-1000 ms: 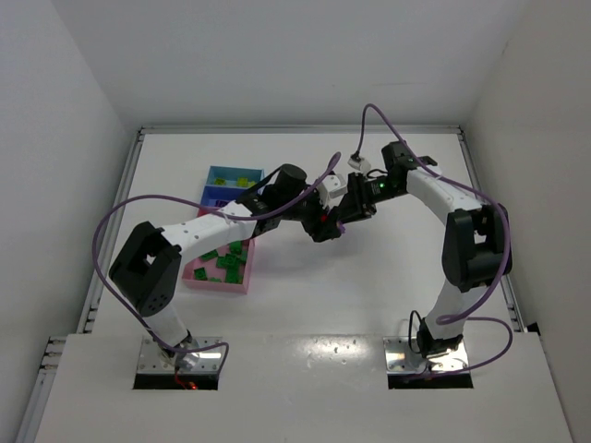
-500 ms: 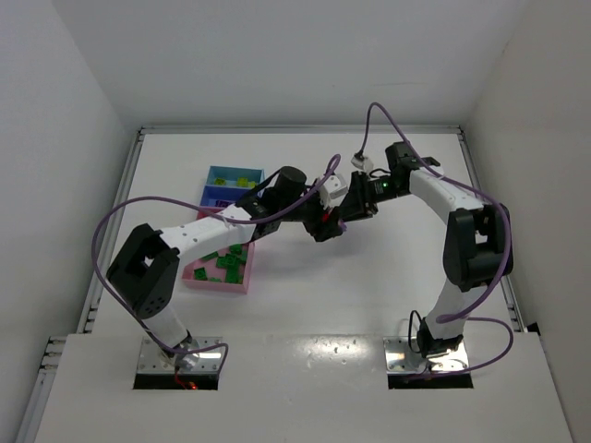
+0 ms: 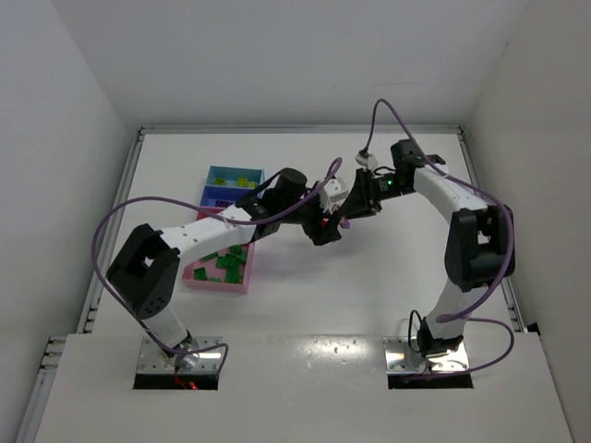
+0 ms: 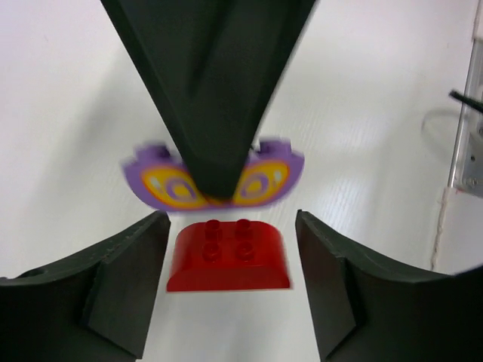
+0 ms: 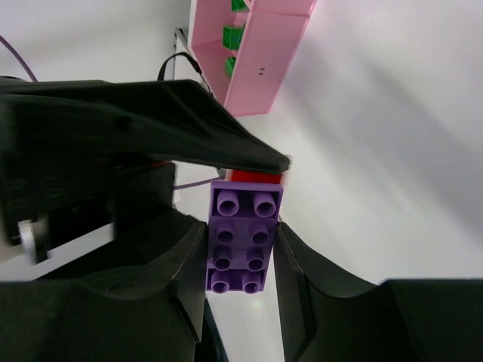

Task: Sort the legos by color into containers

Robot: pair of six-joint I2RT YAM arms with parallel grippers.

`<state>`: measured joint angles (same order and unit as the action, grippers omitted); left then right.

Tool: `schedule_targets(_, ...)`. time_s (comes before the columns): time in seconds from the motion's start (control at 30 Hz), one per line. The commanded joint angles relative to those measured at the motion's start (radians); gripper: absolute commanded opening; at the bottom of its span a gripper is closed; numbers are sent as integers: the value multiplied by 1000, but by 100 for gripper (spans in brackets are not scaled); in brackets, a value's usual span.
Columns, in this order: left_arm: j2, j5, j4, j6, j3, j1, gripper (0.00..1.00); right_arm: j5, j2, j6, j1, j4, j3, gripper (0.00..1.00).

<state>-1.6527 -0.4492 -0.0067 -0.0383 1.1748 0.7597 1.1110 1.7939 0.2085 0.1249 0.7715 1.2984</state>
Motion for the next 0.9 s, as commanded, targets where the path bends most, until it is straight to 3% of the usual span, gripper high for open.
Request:
schedule_targets(0.0, -16, -45, -90, -23, 0, 15, 74, 55, -62, -47, -21, 20, 70, 0)
schedule_targets(0.13, -36, -59, -111, -43, 13, 15, 76, 36, -62, -69, -21, 40, 70, 0)
schedule_targets(0.27, -36, -59, -111, -52, 13, 15, 66, 6, -62, -103, -11, 60, 70, 0)
schedule_targets(0.37, -19, -48, -111, -52, 3, 15, 66, -48, -62, -138, -11, 75, 70, 0)
schedule_targets(0.53, 131, 101, -75, -20, -88, -6, 70, -274, -112, -202, -10, 94, 79, 0)
schedule_targets(0.77, 289, 351, -105, 155, -109, -239, 72, -491, -136, -280, 27, 80, 228, 0)
schedule_targets(0.87, 349, 440, -145, 155, -109, -273, 74, -539, -114, -290, 48, 48, 307, 0)
